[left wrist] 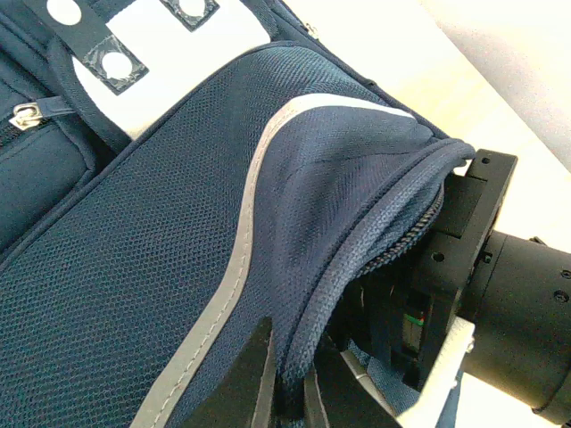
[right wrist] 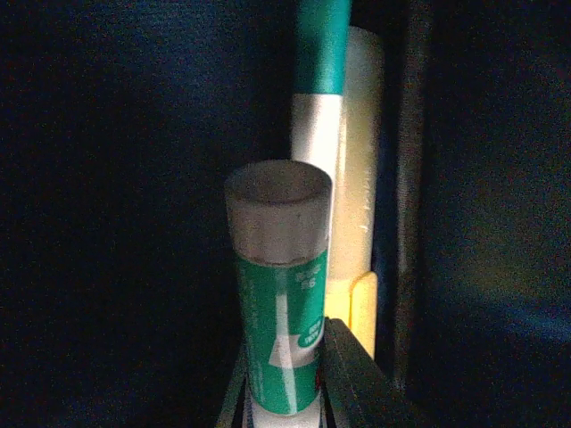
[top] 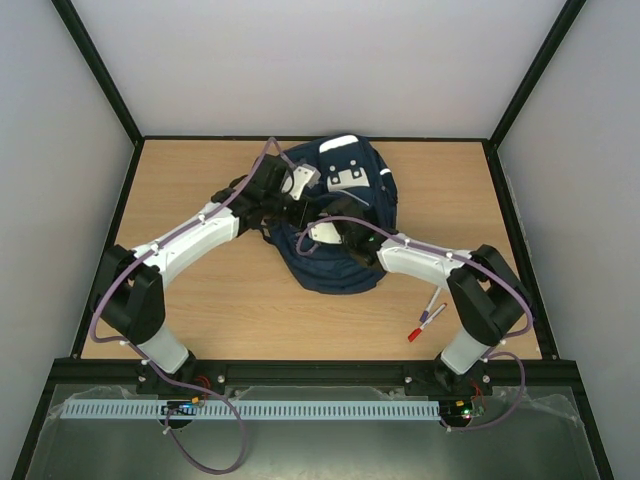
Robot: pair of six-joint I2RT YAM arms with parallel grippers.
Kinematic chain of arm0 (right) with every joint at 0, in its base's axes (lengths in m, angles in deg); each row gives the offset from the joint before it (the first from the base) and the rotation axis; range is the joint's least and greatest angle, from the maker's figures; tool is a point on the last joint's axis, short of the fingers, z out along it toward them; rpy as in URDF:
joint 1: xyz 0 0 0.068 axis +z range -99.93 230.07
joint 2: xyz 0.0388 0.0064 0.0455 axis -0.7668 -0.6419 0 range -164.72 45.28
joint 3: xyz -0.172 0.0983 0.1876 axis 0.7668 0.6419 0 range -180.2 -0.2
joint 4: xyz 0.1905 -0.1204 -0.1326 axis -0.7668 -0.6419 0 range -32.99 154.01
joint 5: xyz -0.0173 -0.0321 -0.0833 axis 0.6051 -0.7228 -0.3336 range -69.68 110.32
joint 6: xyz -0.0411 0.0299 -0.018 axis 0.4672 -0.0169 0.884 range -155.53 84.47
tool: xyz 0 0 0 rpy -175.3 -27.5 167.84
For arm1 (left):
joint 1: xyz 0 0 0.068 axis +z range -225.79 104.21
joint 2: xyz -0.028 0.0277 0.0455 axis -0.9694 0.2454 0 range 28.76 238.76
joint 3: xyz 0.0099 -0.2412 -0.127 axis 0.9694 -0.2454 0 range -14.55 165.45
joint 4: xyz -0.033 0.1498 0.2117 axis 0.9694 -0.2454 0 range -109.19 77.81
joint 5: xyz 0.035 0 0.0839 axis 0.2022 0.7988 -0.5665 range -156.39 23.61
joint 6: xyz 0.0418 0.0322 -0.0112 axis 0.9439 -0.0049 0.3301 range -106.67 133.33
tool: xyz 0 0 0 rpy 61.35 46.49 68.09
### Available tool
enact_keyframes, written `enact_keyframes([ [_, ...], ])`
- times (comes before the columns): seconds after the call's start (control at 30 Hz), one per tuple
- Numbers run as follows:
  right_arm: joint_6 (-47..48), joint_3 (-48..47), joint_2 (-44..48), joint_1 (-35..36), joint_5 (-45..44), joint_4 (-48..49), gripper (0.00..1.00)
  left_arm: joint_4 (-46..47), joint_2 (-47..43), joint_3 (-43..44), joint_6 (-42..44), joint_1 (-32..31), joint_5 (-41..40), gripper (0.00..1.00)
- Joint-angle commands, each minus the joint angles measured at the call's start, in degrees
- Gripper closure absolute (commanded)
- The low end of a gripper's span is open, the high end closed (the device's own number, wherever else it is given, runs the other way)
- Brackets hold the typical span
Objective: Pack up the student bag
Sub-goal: Place the stationery in the student bag.
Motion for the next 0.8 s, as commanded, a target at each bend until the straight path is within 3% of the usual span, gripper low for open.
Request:
enact_keyframes([
  [0.0,3.45,0.54,-3.21,-0.72,-4.52,13.52,0.75,3.58,-2.42,2.8,-1.25,0.38,2.45,0.95],
  [0.1,2.07,-0.77,-3.0,-0.91,-4.61,14.23,0.67,3.48,-2.44,2.73,-1.03,0.5,2.09,0.95],
  [0.47,-12.34,-4.57,8.2,-0.85,8.29,-14.49,0.64,3.31,-2.36,2.85,-1.41,1.08,1.91,0.95],
  [0.77,-25.08,-2.81,20.27,-0.81,19.76,-29.48,0.62,3.31,-2.13,2.83,-1.77,1.33,1.61,0.95],
])
